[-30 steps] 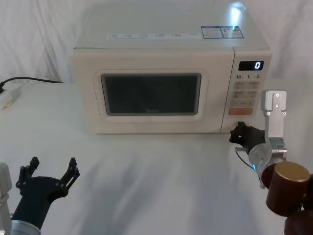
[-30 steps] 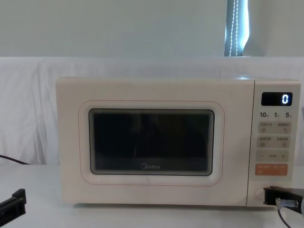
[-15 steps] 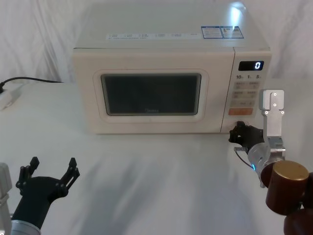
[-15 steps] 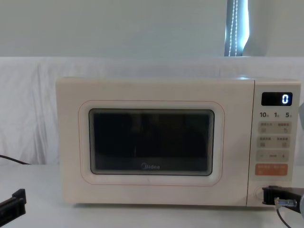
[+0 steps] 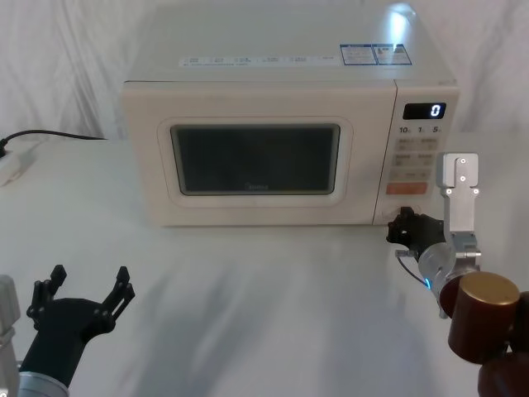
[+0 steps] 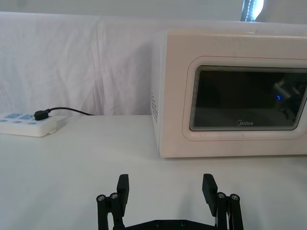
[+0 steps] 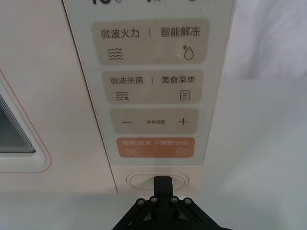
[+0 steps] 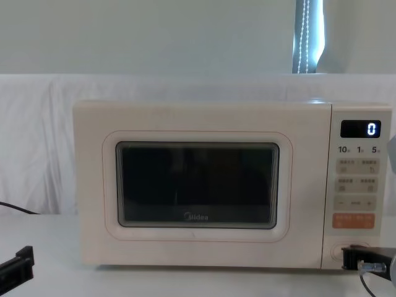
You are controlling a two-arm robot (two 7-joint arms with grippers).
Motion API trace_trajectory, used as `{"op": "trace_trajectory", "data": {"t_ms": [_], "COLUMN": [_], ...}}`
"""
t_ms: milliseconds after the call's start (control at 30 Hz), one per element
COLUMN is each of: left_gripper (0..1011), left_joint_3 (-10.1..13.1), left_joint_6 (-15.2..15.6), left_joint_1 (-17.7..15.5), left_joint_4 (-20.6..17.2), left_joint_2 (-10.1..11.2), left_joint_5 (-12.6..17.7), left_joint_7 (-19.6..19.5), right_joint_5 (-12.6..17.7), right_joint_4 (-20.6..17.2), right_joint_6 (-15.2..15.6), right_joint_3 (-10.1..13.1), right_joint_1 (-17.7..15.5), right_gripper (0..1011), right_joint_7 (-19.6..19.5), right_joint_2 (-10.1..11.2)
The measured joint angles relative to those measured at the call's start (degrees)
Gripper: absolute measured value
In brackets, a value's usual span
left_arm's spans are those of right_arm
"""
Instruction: Press the button to open the microwave door with one hand; close the microwave door with the other hand.
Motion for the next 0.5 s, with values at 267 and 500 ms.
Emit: {"op": "trace_trajectory", "data": {"t_ms": [267,500], "left_gripper": [1001,1001], "left_joint_3": [0.0,0.0], "left_joint_6": [0.0,0.0], "left_joint_1": [0.0,0.0], "left_joint_4": [0.0,0.0], "left_joint_2": [0.0,0.0], "left_joint_5": [0.0,0.0], "left_joint_7": [0.0,0.0], "right_joint_5": [-0.34,-0.36], "right_joint_4": [0.42,0.76], "right_joint_6": [-0.04,-0.2], "right_joint_3": [0.26,0.52], "right_joint_1": [0.22,0.5], "right_gripper": [0,0], "right_joint_7": [-0.23,-0.29], "right_joint_2": [-0.21,-0.42]}}
